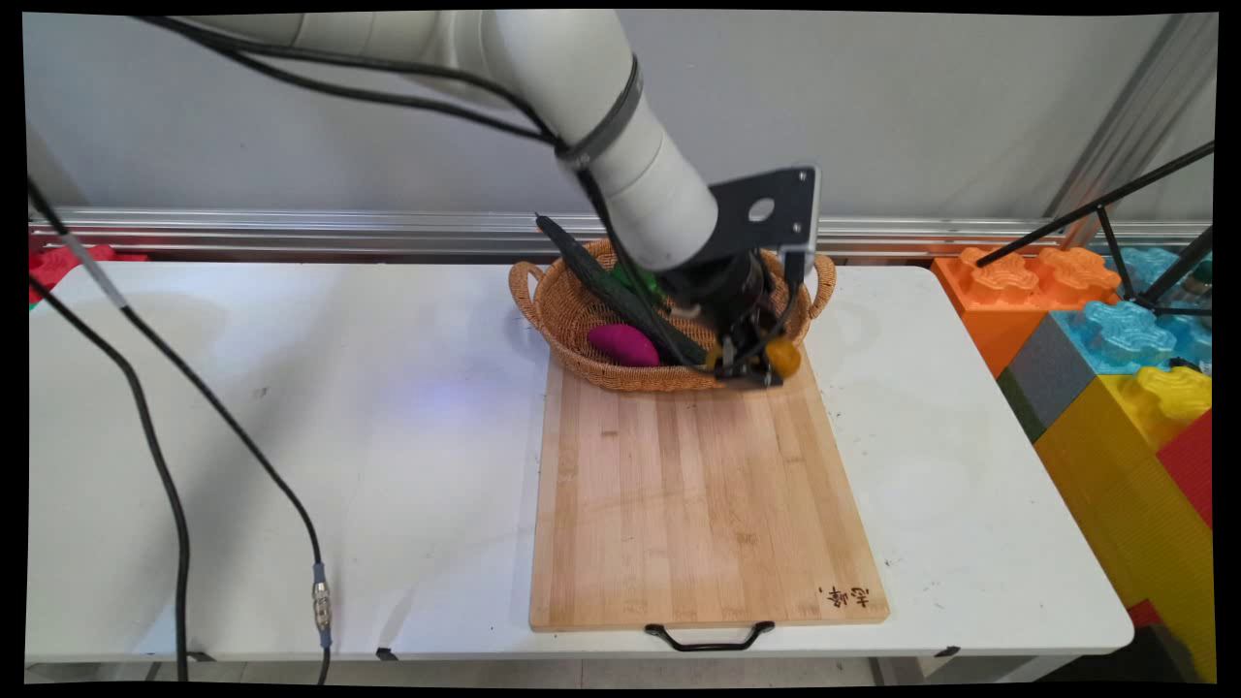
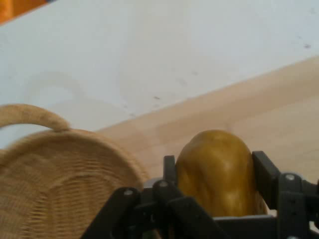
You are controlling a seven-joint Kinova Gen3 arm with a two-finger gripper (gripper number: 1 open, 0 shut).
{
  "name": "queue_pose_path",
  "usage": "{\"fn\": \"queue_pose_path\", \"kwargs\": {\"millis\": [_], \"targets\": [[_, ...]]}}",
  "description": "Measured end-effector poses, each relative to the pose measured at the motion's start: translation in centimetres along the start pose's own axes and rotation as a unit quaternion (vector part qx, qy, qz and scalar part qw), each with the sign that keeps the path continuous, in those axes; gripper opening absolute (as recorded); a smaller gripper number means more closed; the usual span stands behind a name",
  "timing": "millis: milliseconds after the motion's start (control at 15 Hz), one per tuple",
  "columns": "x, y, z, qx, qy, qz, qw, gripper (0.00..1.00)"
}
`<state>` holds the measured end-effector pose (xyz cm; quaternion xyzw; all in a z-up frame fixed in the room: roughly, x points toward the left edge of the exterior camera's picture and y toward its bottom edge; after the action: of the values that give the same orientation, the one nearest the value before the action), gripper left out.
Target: Place the picked object on the cutting board
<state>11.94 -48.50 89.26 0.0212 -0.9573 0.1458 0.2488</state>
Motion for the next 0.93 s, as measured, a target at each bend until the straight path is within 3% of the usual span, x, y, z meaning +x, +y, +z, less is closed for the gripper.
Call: {"fn": "queue_pose_path", "kwargs": {"millis": [400, 800, 867, 933], "targets": [[-2.2, 3.6, 4.2, -0.019, -0.014, -0.036, 0.9991, 0.00], [-4.1, 5.5, 7.8, -0.034, -0.024, -0.057, 0.9975, 0.00], [-4.2, 5.7, 8.0, -0.037, -0.024, -0.059, 0.9973, 1.00], [-4.1, 5.8, 8.1, -0.038, -0.023, -0.060, 0.9972, 1.00]]}}
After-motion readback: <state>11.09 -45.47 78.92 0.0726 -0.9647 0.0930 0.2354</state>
